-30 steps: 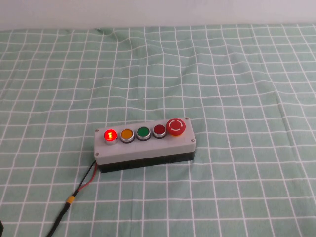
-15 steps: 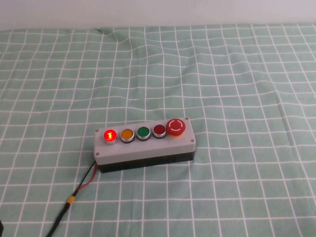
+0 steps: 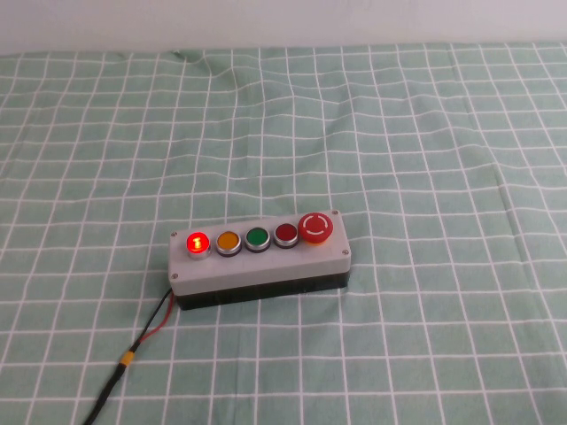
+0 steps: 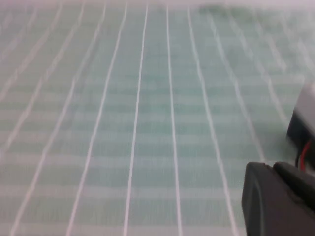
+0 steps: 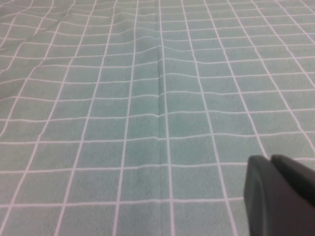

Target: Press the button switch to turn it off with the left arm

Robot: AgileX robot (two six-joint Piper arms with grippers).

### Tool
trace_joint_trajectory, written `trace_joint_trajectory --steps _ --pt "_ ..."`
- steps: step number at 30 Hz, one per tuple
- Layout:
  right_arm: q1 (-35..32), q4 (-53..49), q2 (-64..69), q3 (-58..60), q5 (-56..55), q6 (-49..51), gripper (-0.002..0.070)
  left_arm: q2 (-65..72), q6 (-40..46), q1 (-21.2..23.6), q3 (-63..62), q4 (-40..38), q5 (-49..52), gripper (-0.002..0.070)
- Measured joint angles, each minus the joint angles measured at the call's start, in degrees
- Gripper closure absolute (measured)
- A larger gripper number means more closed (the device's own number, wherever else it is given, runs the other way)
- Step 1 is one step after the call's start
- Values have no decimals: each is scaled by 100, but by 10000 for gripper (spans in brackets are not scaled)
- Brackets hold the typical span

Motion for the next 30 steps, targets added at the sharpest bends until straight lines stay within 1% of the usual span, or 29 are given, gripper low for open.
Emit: trace_joint_trajectory --steps 4,9,12,15,20,25,27,30 --pt "0 0 0 0 0 0 694 0 -24 0 0 -31 -1164 678" --pt "0 0 0 0 0 0 694 0 -212 0 0 -103 -3154 677" --pt "0 0 0 0 0 0 694 0 -271 0 0 -111 -4033 677" --pt "0 0 0 0 0 0 694 -3 -284 0 0 -126 -4437 677" --pt "0 0 0 0 0 0 694 -3 -339 0 0 -129 -4792 677" --pt "0 0 0 0 0 0 694 -3 -546 0 0 -129 -6108 677" --pt "0 0 0 0 0 0 694 -13 -571 0 -35 -129 -6480 677" --pt "0 0 0 0 0 0 694 -25 -655 0 -462 -129 -6452 677"
